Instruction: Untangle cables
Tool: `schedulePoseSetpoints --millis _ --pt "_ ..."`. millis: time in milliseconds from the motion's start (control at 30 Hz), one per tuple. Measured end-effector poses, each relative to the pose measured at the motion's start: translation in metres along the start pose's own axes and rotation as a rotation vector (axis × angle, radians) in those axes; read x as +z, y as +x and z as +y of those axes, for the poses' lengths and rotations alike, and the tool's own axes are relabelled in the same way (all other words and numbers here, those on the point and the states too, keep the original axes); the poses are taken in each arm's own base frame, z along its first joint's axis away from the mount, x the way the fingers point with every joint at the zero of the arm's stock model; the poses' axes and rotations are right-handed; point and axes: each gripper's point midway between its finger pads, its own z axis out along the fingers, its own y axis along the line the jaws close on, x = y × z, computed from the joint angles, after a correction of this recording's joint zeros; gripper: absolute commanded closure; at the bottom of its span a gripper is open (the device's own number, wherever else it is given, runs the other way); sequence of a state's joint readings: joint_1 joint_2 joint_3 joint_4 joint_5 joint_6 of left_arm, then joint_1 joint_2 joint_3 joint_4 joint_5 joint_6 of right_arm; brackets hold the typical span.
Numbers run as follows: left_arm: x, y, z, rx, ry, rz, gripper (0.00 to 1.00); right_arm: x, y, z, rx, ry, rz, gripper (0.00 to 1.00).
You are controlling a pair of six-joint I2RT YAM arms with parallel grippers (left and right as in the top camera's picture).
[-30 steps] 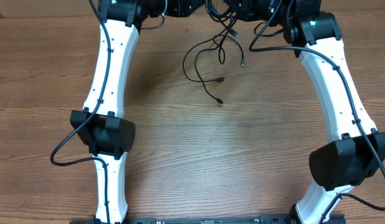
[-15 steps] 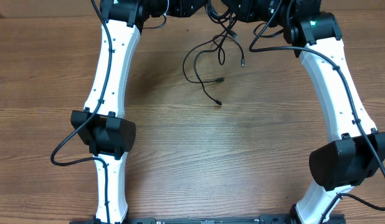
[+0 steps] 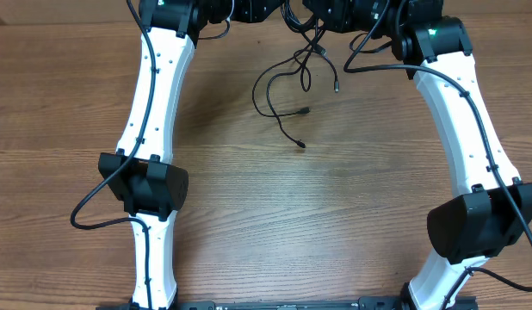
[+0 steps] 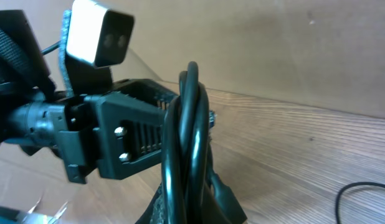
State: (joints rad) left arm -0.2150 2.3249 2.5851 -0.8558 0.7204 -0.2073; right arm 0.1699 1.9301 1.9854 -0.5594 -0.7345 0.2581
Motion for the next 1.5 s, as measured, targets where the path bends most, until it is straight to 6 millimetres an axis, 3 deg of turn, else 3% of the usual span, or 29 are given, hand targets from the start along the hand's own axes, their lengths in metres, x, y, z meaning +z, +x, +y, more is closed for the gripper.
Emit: schedulePoseSetpoints --millis 200,300,467,733,1067,1233,1500 --pt "0.003 -0.007 -0.004 0.028 0.001 -0.026 0.67 0.0 0.003 0.01 -0.002 -0.059 0.018 0.96" --pt "0.006 -0.006 -0.008 0.04 0.002 -0.026 0.95 -0.001 0.004 0.014 -0.002 -0.08 0.025 0.96" --pt "0.012 -0.008 -0.01 0.059 -0.03 -0.04 0.96 0.001 0.008 0.017 0.003 -0.116 0.042 0.96" --pt "0.006 -0.046 -0.01 0.143 -0.054 -0.186 0.96 0.001 0.02 0.014 0.052 -0.109 0.088 0.96" --pt "-0.019 -0.054 0.04 0.052 -0.194 -0.218 0.96 0.0 0.03 0.018 0.107 -0.136 0.129 0.96" --pt "-0.036 -0.065 0.078 0.017 -0.408 -0.289 0.96 -0.003 0.046 0.02 0.189 -0.143 0.197 0.96" --pt "-0.093 -0.088 0.137 -0.091 -0.581 -0.432 0.96 -0.016 0.096 -0.036 0.377 0.228 0.32 0.96"
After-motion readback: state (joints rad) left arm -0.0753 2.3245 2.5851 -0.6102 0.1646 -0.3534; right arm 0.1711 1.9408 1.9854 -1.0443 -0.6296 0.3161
